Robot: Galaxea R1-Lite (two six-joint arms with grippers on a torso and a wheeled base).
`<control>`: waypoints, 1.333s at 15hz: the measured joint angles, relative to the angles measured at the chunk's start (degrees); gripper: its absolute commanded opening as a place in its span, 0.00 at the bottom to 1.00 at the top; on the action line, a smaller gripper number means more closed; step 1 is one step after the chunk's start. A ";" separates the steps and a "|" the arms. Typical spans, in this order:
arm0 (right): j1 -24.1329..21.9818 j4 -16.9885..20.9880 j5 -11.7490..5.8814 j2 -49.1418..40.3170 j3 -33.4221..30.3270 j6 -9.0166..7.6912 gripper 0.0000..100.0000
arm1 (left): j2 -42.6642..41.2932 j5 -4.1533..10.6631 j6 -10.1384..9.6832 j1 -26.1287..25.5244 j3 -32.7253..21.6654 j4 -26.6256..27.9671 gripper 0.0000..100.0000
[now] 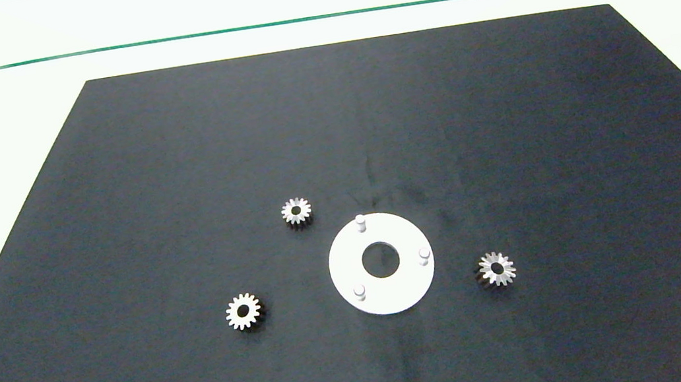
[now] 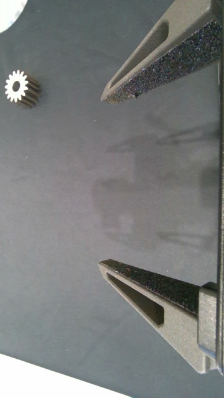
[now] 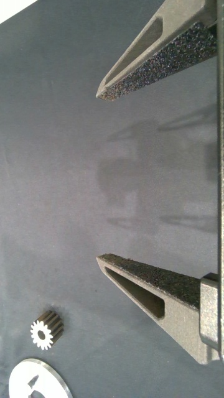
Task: Install three planetary gears onto the carrier pins
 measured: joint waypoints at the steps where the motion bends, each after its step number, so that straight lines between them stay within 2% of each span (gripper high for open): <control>1: 0.00 0.00 0.02 0.00 0.00 0.00 1.00 | 0.00 0.01 0.00 0.00 0.00 0.06 1.00; 4: 0.05 0.11 -0.09 0.07 0.00 -0.55 1.00 | 0.32 0.06 0.02 -0.04 -0.11 0.11 1.00; 5: 0.10 0.35 -0.20 0.10 -0.01 -1.60 1.00 | 0.82 0.06 0.15 -0.04 -0.15 0.11 1.00; 6: 0.15 0.99 -0.24 0.32 -0.20 -4.00 1.00 | 1.74 0.06 0.85 0.00 -0.50 0.39 1.00; 7: 0.23 1.56 -0.15 0.73 -0.80 -5.14 1.00 | 2.90 0.11 1.88 0.00 -2.05 1.80 1.00; 8: 0.48 1.87 0.20 1.34 -1.80 -5.50 1.00 | 4.45 0.15 2.51 0.00 -5.08 4.45 1.00; 10: 1.30 2.33 0.63 4.23 -5.71 -5.57 1.00 | 8.47 0.26 4.08 0.00 -14.09 12.28 1.00; 11: 1.80 2.50 0.74 6.68 -8.36 -5.57 1.00 | 11.86 0.28 6.03 0.00 -20.39 16.65 1.00; 13: 3.27 2.45 0.99 13.30 -14.46 -5.63 1.00 | 21.02 0.63 9.81 0.21 -33.06 21.76 1.00; 16: 6.74 2.44 1.51 24.99 -23.19 -6.41 1.00 | 37.91 2.80 14.67 0.76 -51.55 28.76 1.00; 17: 8.36 2.45 1.79 28.87 -25.45 -8.03 1.00 | 43.23 3.55 15.69 1.00 -56.93 32.59 1.00; 18: 9.94 2.44 1.97 32.15 -27.10 -10.51 1.00 | 47.70 4.13 16.59 1.66 -61.06 36.43 1.00; 19: 11.39 2.47 2.12 35.21 -28.26 -13.07 1.00 | 51.01 4.49 16.68 2.51 -63.34 38.38 1.00; 20: 12.69 2.39 2.19 38.17 -29.31 -14.95 1.00 | 53.54 4.60 16.43 3.01 -64.43 38.96 1.00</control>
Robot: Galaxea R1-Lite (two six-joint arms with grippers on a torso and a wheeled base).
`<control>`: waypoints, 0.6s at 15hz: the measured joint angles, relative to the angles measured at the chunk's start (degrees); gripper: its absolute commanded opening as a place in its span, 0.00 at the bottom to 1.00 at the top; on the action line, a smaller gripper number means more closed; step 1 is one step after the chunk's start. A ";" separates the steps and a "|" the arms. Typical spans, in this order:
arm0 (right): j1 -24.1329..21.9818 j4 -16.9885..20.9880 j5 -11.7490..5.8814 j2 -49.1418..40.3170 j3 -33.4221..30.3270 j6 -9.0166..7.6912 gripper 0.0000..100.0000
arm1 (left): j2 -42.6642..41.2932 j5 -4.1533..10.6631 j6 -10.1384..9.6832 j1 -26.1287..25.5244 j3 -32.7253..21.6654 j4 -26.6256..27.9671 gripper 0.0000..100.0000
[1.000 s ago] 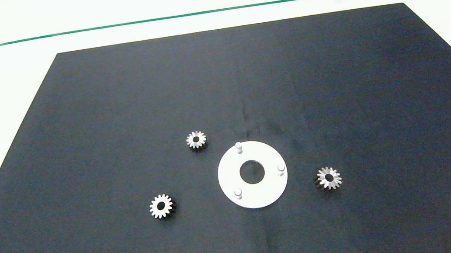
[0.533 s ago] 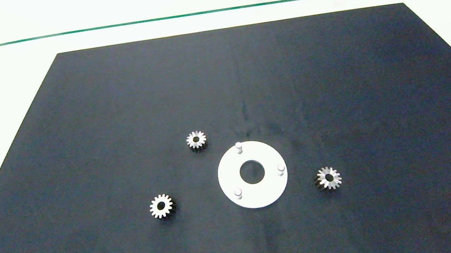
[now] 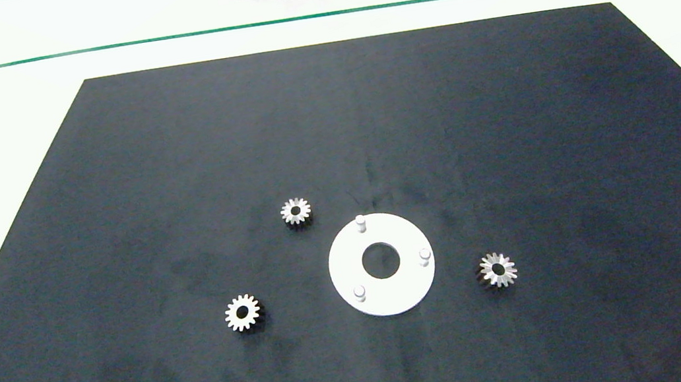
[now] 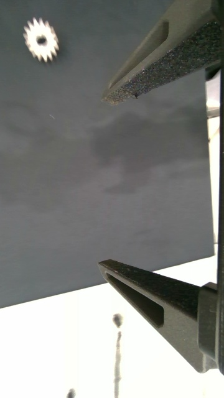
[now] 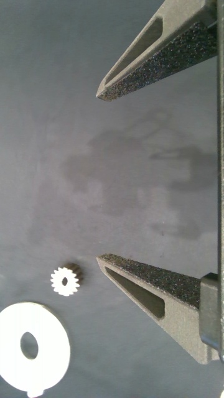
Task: Install three planetary gears onto the carrier pins
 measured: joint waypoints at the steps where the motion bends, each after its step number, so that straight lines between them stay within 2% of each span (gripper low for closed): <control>1: 1.02 -0.13 0.06 2.83 -0.99 -0.83 1.00 | 2.15 -0.02 -0.22 0.22 -0.62 -0.50 1.00; 3: 2.62 -0.35 0.59 8.87 -3.32 -1.55 1.00 | 5.46 -0.05 -0.74 -1.10 -1.26 -3.18 1.00; 5: 3.58 -0.46 2.06 14.93 -5.77 -2.07 1.00 | 8.37 0.02 -3.36 -3.73 -1.46 -5.72 1.00; 6: 4.00 -0.66 2.89 18.13 -6.97 -2.54 1.00 | 9.48 0.09 -3.74 -4.43 -1.54 -5.66 1.00; 9: 5.73 -0.83 4.66 26.39 -9.92 -4.06 1.00 | 10.97 0.83 -3.75 -4.95 -3.02 0.40 1.00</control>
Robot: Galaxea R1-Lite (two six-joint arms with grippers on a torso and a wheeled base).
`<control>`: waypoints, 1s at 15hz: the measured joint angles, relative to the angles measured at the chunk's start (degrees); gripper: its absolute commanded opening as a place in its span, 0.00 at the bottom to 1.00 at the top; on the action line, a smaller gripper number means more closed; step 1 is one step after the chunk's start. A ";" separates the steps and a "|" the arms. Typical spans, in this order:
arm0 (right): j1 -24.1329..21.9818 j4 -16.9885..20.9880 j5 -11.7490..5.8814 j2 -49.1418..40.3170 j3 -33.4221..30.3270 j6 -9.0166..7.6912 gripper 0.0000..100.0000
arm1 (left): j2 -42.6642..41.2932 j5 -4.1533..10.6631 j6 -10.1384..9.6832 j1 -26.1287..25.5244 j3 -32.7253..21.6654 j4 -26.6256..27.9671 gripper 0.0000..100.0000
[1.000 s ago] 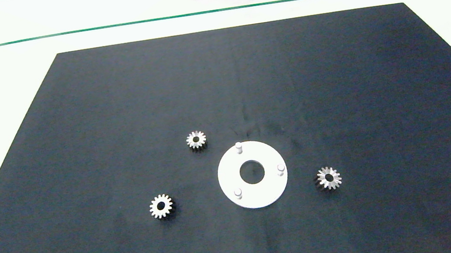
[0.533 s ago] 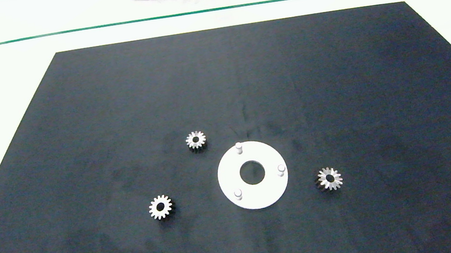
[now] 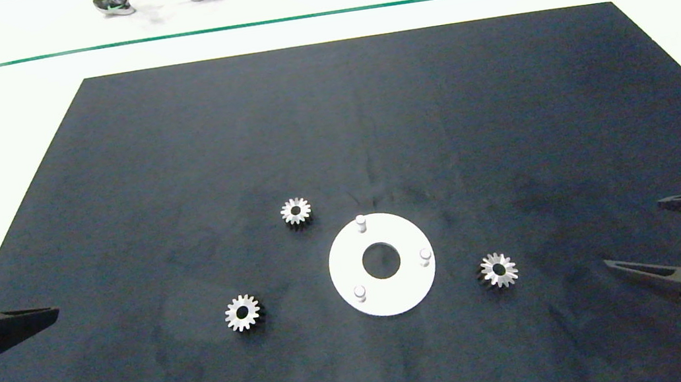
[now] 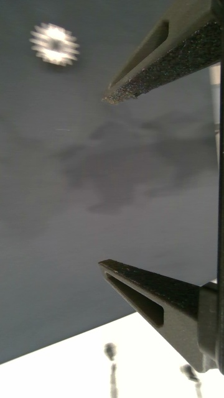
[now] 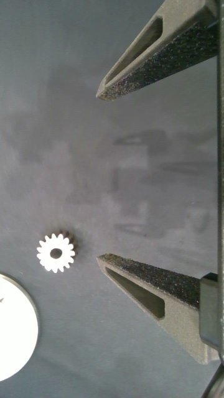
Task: Install three planetary gears onto the carrier pins
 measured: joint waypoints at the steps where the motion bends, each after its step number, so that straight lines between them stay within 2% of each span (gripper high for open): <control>1: 1.18 -0.06 0.20 2.02 -0.80 -0.38 1.00 | 0.16 0.28 0.01 -0.06 -1.16 2.76 1.00; 3: 3.94 0.05 0.29 4.75 -1.73 -0.63 1.00 | 0.30 0.63 0.26 -0.17 -2.35 4.11 1.00; 6: 7.85 0.72 -0.09 7.14 -2.60 -1.32 1.00 | 0.33 2.06 0.33 -0.17 -2.71 4.24 1.00; 9: 9.35 4.16 -2.65 10.86 -5.07 -5.51 1.00 | 0.24 2.15 0.34 -0.16 -2.76 4.25 1.00; 10: 9.51 4.72 -3.22 12.30 -6.25 -6.14 1.00 | 0.16 2.15 0.41 -0.16 -2.77 4.25 1.00; 12: 9.57 5.05 -4.57 15.30 -8.68 -6.50 1.00 | -0.02 2.15 0.45 -0.24 -2.77 4.35 1.00; 15: 9.75 4.74 -4.82 18.48 -10.42 -6.52 1.00 | -0.24 2.15 0.45 -1.21 -2.65 4.39 1.00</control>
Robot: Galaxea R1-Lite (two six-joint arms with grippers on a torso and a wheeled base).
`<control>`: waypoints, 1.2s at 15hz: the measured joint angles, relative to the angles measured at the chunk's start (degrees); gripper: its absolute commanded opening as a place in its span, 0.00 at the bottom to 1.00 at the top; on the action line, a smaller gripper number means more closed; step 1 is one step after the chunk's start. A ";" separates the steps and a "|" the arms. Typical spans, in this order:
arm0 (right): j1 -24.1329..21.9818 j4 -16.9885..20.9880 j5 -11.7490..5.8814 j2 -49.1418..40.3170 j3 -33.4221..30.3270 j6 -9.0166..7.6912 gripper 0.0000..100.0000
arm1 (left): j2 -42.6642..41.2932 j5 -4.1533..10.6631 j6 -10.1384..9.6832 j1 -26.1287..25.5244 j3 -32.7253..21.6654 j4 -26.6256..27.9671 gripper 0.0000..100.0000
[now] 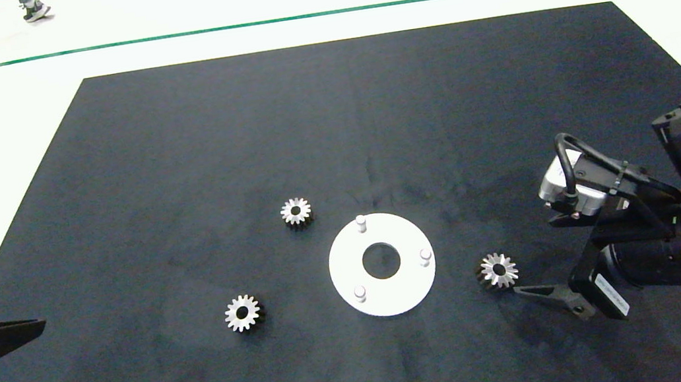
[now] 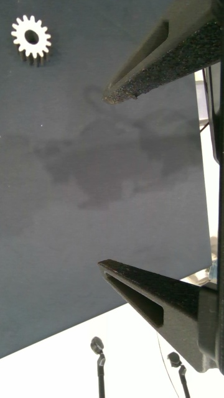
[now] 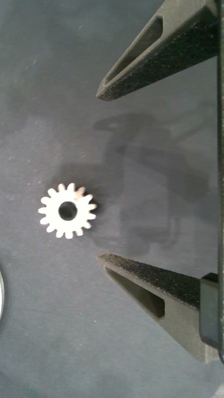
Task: Install three planetary gears onto the carrier pins
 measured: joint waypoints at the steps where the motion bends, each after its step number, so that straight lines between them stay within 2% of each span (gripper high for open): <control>1: 0.17 0.00 0.02 0.88 -0.11 0.00 1.00 | -0.09 0.00 0.02 -0.12 0.02 0.09 1.00; 12: 2.79 -1.93 -0.11 7.05 -2.36 -0.17 1.00 | -2.66 0.00 1.05 -0.12 0.05 0.85 1.00; 14: 3.10 -1.90 -0.17 7.63 -2.84 -0.91 1.00 | -3.32 0.00 1.29 -0.12 0.05 0.96 1.00; 18: 3.86 -1.90 -1.55 8.51 -3.17 -1.19 1.00 | -4.11 0.00 1.29 -0.17 0.05 1.29 1.00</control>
